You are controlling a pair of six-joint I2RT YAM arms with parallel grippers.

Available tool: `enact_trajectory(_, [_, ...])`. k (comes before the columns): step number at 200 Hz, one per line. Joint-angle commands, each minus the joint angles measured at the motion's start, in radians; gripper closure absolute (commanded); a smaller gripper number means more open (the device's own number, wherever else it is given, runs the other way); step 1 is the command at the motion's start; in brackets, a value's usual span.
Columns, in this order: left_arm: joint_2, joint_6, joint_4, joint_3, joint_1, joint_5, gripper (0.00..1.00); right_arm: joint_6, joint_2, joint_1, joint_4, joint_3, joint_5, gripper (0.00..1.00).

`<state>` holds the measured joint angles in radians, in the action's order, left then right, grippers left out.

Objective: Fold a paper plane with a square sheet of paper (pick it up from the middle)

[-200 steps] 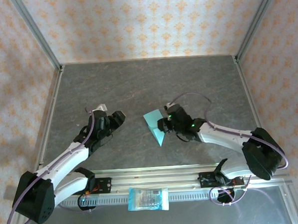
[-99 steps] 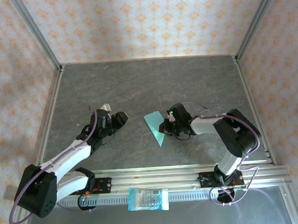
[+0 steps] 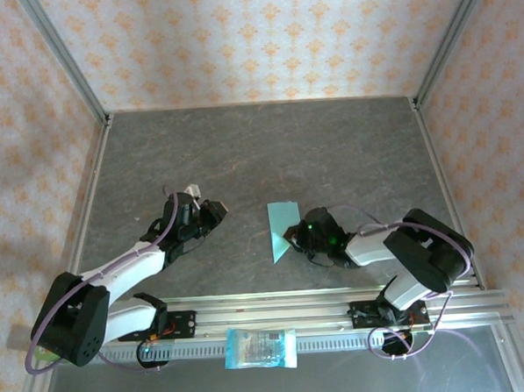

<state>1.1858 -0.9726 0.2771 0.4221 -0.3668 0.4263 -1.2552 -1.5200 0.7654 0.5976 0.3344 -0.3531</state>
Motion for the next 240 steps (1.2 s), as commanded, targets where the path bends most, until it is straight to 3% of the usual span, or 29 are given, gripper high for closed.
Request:
enact_trajectory(1, [0.030, 0.017, 0.058, 0.020, -0.020, 0.067, 0.92, -0.212, 0.047, 0.063, 0.066, -0.008, 0.135, 0.93])
enact_trajectory(33, [0.080, 0.061, 0.040, 0.069, -0.061, 0.100, 0.92, -0.036, 0.206, 0.081, -0.186, 0.090, 0.258, 0.86])
enact_trajectory(50, [0.119, 0.065, 0.059, 0.096, -0.097, 0.109, 0.92, 0.059, 0.274, 0.038, -0.282, 0.087, 0.316, 0.81])
enact_trajectory(89, [0.274, 0.086, 0.072, 0.213, -0.198, 0.116, 0.92, 0.236, 0.361, -0.117, -0.289, 0.034, 0.176, 0.69])
enact_trajectory(160, [0.582, 0.104, 0.047, 0.426, -0.253, 0.122, 0.97, 0.410, 0.269, -0.230, -0.366, 0.092, -0.018, 0.54])
enact_trajectory(240, [0.661, 0.079, 0.108, 0.339, -0.251, 0.098, 0.98, 0.478, 0.129, -0.288, -0.341, 0.121, -0.248, 0.52])
